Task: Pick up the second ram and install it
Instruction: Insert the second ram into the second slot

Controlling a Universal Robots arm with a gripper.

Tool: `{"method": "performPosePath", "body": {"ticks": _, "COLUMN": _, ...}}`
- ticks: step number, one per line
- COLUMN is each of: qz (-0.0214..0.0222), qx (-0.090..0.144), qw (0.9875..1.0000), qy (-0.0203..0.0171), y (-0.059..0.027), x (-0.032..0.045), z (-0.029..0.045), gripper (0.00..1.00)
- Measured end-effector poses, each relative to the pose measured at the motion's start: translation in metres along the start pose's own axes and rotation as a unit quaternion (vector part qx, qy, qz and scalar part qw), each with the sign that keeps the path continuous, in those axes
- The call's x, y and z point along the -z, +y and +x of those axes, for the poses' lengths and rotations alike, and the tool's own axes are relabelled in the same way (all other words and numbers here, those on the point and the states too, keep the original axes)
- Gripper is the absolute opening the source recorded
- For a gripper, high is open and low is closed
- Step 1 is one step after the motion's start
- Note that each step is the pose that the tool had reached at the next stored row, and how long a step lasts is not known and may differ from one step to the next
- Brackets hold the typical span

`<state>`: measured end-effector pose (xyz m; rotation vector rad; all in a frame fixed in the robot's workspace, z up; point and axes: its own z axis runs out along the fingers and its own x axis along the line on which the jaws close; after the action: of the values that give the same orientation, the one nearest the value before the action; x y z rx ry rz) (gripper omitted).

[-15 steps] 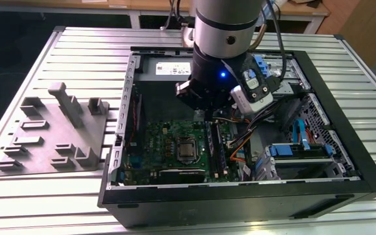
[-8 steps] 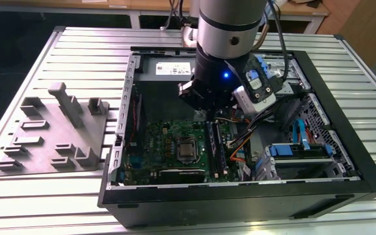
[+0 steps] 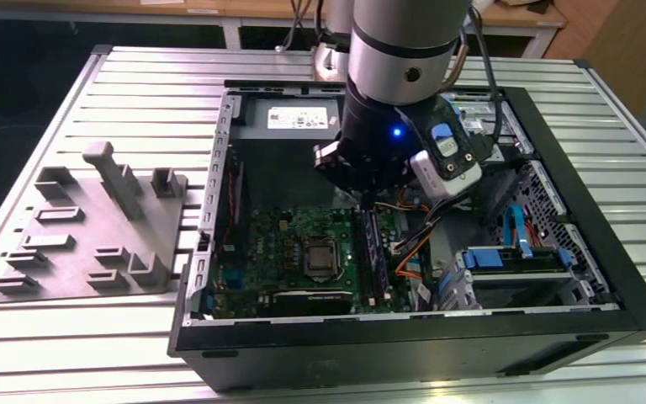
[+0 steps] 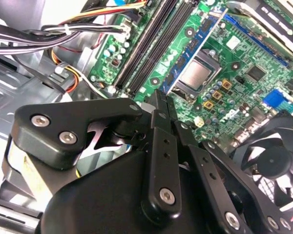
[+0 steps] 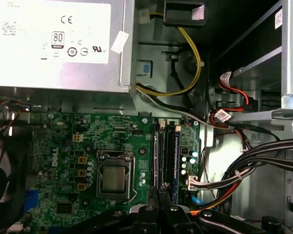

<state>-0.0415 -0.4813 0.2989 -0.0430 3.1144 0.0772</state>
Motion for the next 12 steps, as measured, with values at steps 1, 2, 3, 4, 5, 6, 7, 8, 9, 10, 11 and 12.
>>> {"method": "performPosePath", "body": {"ticks": 1, "qz": 0.0, "qx": 0.0, "qw": 1.0, "qy": 0.0, "y": 0.0, "x": -0.0008, "z": -0.0002, "gripper": 0.11}}
{"method": "performPosePath", "body": {"ticks": 2, "qz": 0.0, "qx": 0.0, "qw": 1.0, "qy": 0.0, "y": -0.0001, "x": -0.0018, "z": -0.0004, "gripper": 0.11}}
{"method": "performPosePath", "body": {"ticks": 3, "qz": -0.0001, "qx": 0.0, "qw": 1.0, "qy": 0.0, "y": -0.0001, "x": -0.003, "z": -0.0005, "gripper": 0.11}}
{"method": "performPosePath", "body": {"ticks": 4, "qz": -0.0001, "qx": 0.0, "qw": 1.0, "qy": 0.0, "y": -0.0002, "x": -0.0042, "z": -0.0007, "gripper": 0.11}}
{"method": "performPosePath", "body": {"ticks": 5, "qz": -0.0001, "qx": 0.0, "qw": 1.0, "qy": 0.0, "y": -0.0003, "x": -0.0053, "z": -0.0011, "gripper": 0.11}}
{"method": "performPosePath", "body": {"ticks": 6, "qz": -0.0001, "qx": 0.0, "qw": 1.0, "qy": 0.0, "y": -0.0003, "x": -0.0065, "z": -0.0015, "gripper": 0.11}}
{"method": "performPosePath", "body": {"ticks": 7, "qz": -0.0001, "qx": 0.0, "qw": 1.0, "qy": 0.0, "y": -0.0004, "x": -0.0077, "z": -0.0018, "gripper": 0.11}}
{"method": "performPosePath", "body": {"ticks": 8, "qz": -0.0001, "qx": 0.0, "qw": 1.0, "qy": 0.0001, "y": -0.0005, "x": -0.0093, "z": -0.0021, "gripper": 0.11}}
{"method": "performPosePath", "body": {"ticks": 9, "qz": -0.0001, "qx": 0.0, "qw": 1.0, "qy": 0.0001, "y": -0.0006, "x": -0.0108, "z": -0.0021, "gripper": 0.11}}
{"method": "performPosePath", "body": {"ticks": 10, "qz": -0.0001, "qx": 0.0, "qw": 1.0, "qy": 0.0, "y": -0.0007, "x": -0.0126, "z": -0.0021, "gripper": 0.11}}
{"method": "performPosePath", "body": {"ticks": 11, "qz": -0.0001, "qx": 0.0, "qw": 1.0, "qy": 0.0, "y": -0.0007, "x": -0.0143, "z": -0.0021, "gripper": 0.11}}
{"method": "performPosePath", "body": {"ticks": 12, "qz": -0.0001, "qx": 0.0, "qw": 1.0, "qy": 0.0, "y": -0.0008, "x": -0.0161, "z": -0.0023, "gripper": 0.11}}
